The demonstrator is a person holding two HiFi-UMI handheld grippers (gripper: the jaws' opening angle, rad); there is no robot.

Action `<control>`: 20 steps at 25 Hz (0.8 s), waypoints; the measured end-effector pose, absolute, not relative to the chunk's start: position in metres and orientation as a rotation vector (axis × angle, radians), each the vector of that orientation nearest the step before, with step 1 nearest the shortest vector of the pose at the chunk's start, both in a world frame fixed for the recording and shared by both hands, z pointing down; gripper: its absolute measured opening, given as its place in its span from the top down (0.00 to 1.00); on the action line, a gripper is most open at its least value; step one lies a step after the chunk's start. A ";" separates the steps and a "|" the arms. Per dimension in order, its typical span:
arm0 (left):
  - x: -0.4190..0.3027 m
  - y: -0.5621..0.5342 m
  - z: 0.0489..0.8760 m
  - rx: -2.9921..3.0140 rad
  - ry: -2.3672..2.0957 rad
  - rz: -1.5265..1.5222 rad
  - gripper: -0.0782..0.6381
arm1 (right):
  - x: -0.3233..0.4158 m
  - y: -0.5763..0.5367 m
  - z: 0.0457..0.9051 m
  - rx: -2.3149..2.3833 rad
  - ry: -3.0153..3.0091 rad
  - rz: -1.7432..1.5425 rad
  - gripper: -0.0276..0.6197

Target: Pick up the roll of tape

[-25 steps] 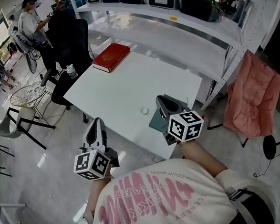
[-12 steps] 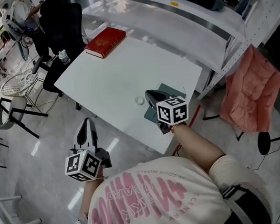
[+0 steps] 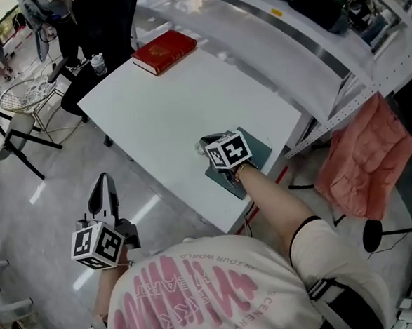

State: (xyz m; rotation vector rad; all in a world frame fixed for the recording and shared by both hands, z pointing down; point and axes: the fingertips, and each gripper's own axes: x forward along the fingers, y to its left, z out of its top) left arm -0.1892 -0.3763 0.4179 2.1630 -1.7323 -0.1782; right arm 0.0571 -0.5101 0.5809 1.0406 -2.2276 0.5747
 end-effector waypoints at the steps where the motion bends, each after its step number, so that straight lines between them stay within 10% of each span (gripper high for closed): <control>1: -0.194 -0.376 0.416 2.153 -1.752 -0.189 0.86 | 0.056 -0.512 0.583 1.013 -2.218 0.580 0.94; 20: -0.225 -0.382 0.417 2.074 -1.821 -0.217 0.86 | 0.038 -0.509 0.619 0.748 -2.092 0.520 0.70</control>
